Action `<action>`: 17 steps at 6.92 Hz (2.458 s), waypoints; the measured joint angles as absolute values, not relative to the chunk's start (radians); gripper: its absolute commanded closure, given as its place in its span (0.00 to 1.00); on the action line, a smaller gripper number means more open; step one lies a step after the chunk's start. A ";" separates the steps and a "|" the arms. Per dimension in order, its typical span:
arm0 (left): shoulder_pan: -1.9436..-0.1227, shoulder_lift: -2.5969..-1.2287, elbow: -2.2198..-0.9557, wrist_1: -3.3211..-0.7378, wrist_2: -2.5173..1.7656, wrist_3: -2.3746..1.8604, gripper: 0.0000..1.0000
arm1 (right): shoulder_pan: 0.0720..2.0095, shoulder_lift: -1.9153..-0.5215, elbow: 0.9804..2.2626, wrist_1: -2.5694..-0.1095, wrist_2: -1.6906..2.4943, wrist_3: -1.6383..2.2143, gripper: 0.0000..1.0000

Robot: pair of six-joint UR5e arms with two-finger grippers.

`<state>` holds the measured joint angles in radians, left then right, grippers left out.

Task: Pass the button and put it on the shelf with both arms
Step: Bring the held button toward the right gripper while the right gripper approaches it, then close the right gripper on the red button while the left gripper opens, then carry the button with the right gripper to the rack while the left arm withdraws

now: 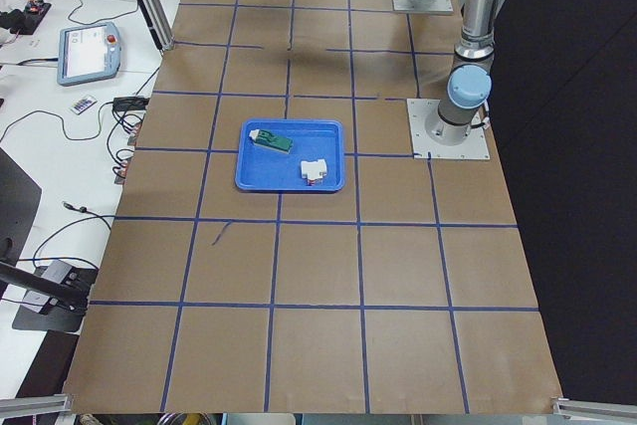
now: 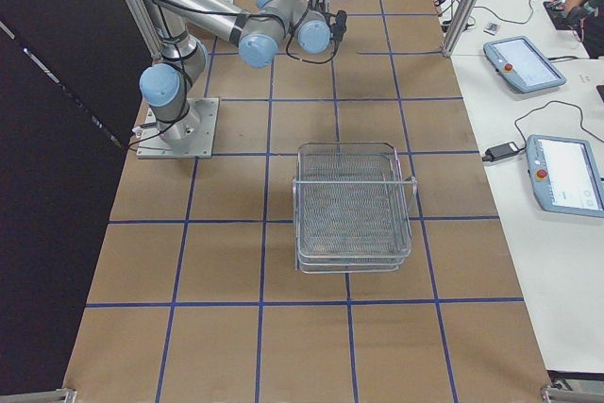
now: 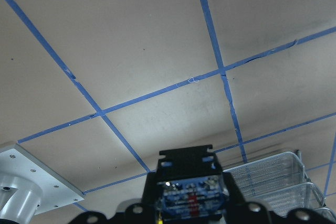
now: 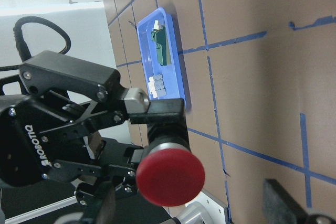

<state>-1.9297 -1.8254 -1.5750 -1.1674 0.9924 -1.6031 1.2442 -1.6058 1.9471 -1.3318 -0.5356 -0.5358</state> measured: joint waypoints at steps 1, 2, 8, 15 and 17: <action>-1.930 -1.825 -1.574 -1.167 0.993 -1.604 1.00 | 1.244 -1.607 1.949 -1.338 -0.535 -0.537 0.44; -1.930 -1.825 -1.574 -1.167 0.993 -1.604 1.00 | 1.244 -1.608 1.949 -1.340 -0.536 -0.535 0.68; -1.930 -1.821 -1.573 -1.166 1.001 -1.597 0.00 | 1.251 -1.627 1.941 -1.336 -0.540 -0.535 0.81; -1.820 -1.727 -1.607 -1.259 1.074 -1.318 0.00 | 1.244 -1.617 1.800 -1.446 -0.854 -0.511 0.78; -1.692 -1.654 -1.617 -1.443 1.189 -0.926 0.00 | 1.241 -1.614 1.752 -1.630 -1.211 -0.510 0.76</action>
<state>-1.6924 -1.6540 -1.6170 -1.4428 1.1894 -0.9259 1.2410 -1.6138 1.7524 -1.6299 -1.2112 -0.5100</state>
